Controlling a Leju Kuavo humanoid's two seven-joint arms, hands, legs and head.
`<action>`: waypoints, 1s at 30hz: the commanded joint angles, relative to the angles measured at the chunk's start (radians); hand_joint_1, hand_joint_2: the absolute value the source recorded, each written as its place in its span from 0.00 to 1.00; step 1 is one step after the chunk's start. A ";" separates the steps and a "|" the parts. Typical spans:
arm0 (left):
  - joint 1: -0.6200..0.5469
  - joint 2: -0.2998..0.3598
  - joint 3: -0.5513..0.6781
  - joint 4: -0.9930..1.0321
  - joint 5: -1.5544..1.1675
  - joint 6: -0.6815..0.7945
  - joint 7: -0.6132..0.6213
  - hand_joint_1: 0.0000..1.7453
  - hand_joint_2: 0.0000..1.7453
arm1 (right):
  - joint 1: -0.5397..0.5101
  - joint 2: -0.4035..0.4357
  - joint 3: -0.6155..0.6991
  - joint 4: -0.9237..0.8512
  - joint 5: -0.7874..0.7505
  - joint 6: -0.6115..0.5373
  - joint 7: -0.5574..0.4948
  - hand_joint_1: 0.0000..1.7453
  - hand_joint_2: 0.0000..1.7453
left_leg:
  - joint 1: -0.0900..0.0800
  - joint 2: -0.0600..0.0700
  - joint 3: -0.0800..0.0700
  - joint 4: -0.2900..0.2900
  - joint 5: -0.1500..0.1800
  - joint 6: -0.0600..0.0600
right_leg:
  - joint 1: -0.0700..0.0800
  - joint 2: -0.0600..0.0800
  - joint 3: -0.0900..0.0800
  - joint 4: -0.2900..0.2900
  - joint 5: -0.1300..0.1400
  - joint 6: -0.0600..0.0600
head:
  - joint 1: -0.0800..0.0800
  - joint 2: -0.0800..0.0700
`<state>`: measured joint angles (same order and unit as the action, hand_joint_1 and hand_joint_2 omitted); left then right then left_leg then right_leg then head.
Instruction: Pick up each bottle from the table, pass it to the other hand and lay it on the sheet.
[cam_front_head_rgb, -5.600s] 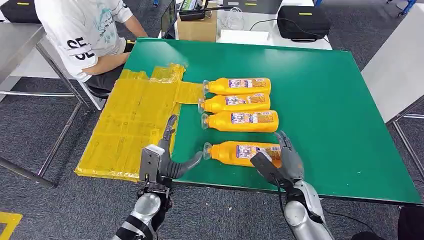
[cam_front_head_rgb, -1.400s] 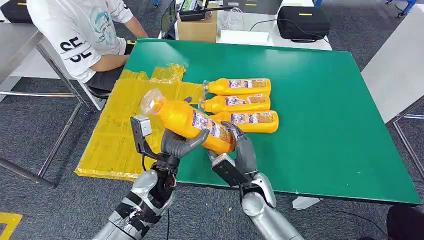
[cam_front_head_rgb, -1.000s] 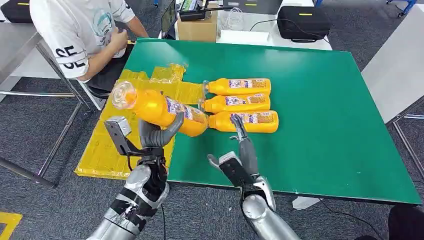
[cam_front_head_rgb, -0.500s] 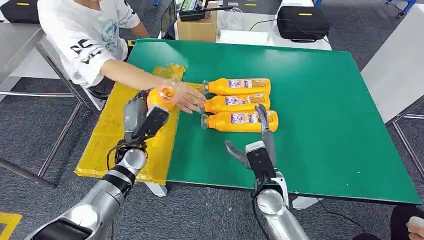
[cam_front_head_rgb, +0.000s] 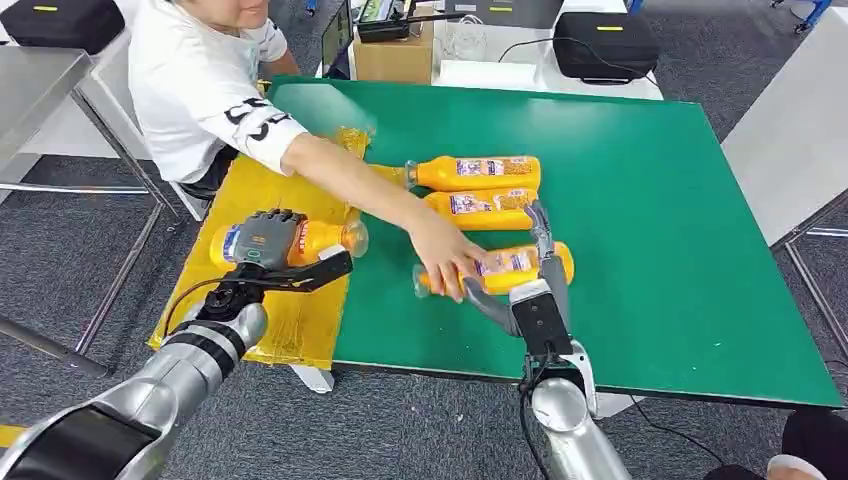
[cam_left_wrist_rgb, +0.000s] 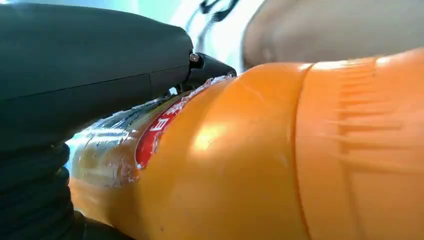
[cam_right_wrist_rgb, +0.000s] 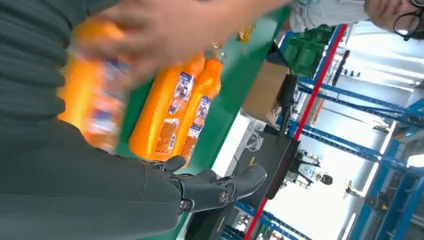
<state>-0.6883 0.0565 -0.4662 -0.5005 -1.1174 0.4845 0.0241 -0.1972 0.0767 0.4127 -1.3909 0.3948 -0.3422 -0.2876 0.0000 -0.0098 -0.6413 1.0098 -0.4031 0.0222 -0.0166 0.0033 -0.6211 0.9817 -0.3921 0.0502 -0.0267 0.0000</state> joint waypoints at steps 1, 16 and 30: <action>-0.095 0.061 -0.084 0.132 -0.132 -0.072 0.087 1.00 1.00 | -0.001 -0.019 -0.038 -0.036 0.006 0.022 0.012 0.00 1.00 | 0.001 0.001 0.005 0.001 -0.003 -0.001 | 0.002 0.000 0.005 0.001 -0.003 -0.002 | 0.000 0.000; -0.123 0.093 -0.068 0.187 -0.081 -0.394 -0.215 0.00 0.00 | -0.030 -0.048 -0.035 -0.002 -0.039 0.064 -0.001 0.00 1.00 | 0.000 0.001 0.006 0.000 -0.002 -0.001 | 0.001 0.001 0.006 0.000 -0.002 -0.002 | 0.000 0.000; -0.121 0.095 -0.040 0.175 -0.033 -0.393 -0.254 0.00 0.00 | -0.029 -0.054 -0.036 0.001 -0.044 0.064 -0.003 0.00 1.00 | 0.000 0.001 0.004 0.000 -0.001 -0.001 | 0.001 0.001 0.005 0.000 -0.001 -0.001 | 0.000 0.000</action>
<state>-0.7783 0.1568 -0.5123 -0.3841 -1.1521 0.0996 -0.2277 -0.1874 0.0416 0.3834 -1.4340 0.3559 -0.2819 -0.2892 0.0001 -0.0106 -0.6398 1.0098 -0.4029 0.0221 -0.0166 0.0032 -0.6190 0.9823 -0.3921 0.0502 -0.0271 0.0000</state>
